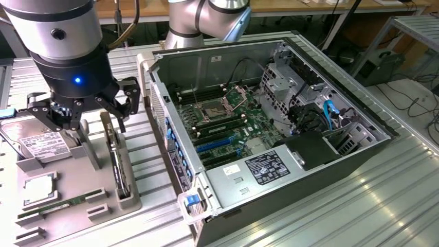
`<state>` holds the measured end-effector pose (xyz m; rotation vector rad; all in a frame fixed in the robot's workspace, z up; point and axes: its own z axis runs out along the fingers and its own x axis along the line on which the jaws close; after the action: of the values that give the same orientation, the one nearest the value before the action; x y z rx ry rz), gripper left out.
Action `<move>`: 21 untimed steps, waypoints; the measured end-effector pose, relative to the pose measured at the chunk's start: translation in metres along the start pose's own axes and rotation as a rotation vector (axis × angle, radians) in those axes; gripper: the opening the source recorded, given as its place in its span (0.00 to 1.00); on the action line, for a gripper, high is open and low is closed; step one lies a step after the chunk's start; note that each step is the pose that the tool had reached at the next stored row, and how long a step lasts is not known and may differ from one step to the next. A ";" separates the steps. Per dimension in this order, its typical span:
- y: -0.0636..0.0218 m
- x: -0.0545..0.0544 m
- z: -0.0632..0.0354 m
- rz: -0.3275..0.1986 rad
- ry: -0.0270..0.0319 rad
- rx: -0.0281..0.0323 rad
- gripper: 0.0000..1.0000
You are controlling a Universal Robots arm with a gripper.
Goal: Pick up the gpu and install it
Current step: 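Pick up the gpu and move the gpu toward the slot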
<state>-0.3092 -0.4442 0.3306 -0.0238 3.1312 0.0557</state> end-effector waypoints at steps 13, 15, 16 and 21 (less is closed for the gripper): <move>-0.0014 0.000 0.0231 0.000 -0.0001 0.0000 0.66; -0.0016 0.000 0.0271 0.000 -0.0001 0.0000 0.66; -0.0016 0.000 0.0291 0.000 -0.0001 0.0000 0.66; -0.0020 0.000 0.0385 0.000 -0.0001 0.0000 0.66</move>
<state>-0.3092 -0.4448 0.2920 -0.0239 3.1311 0.0557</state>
